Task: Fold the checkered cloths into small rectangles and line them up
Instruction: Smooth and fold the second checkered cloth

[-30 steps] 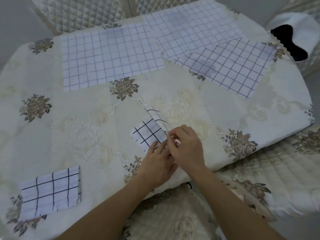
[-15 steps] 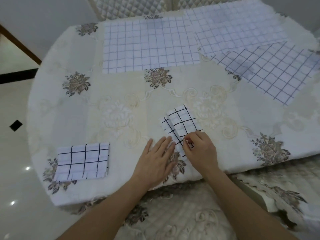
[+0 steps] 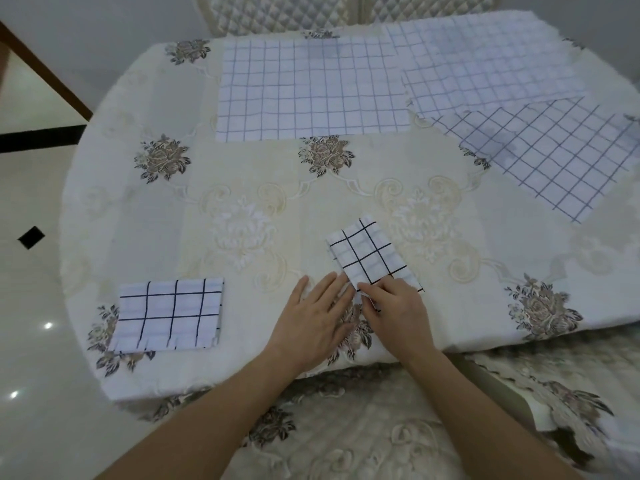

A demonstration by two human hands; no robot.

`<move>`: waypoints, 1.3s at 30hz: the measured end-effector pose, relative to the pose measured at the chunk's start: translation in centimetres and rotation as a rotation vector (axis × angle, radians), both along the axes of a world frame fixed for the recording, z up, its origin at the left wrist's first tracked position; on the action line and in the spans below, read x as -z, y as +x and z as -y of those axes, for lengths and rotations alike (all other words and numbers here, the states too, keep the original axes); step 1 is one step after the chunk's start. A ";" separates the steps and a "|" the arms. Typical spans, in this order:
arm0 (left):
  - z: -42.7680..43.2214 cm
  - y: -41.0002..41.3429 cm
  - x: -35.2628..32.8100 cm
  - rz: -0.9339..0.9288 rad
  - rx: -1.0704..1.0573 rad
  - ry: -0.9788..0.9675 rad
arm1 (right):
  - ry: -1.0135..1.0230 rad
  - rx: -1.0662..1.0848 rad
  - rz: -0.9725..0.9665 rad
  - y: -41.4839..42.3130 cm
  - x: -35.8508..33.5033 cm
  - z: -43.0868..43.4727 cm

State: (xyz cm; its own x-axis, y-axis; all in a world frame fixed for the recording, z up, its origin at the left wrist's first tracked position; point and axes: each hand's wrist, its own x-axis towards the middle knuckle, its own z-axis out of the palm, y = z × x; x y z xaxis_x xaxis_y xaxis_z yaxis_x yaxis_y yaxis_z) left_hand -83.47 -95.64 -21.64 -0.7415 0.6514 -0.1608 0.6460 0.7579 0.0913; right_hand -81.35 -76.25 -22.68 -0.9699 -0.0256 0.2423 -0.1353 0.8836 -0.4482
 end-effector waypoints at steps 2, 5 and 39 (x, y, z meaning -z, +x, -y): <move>0.0 0.0 -0.1 0.003 0.000 0.003 | -0.002 -0.001 0.008 -0.1 0.0 0.1; -0.1 0.0 -0.4 -0.010 -0.011 0.076 | -0.008 -0.001 0.031 -0.1 0.0 0.2; -5.7 -5.7 0.7 -0.047 -0.326 -0.054 | 0.317 -0.323 0.254 -8.5 0.8 -3.6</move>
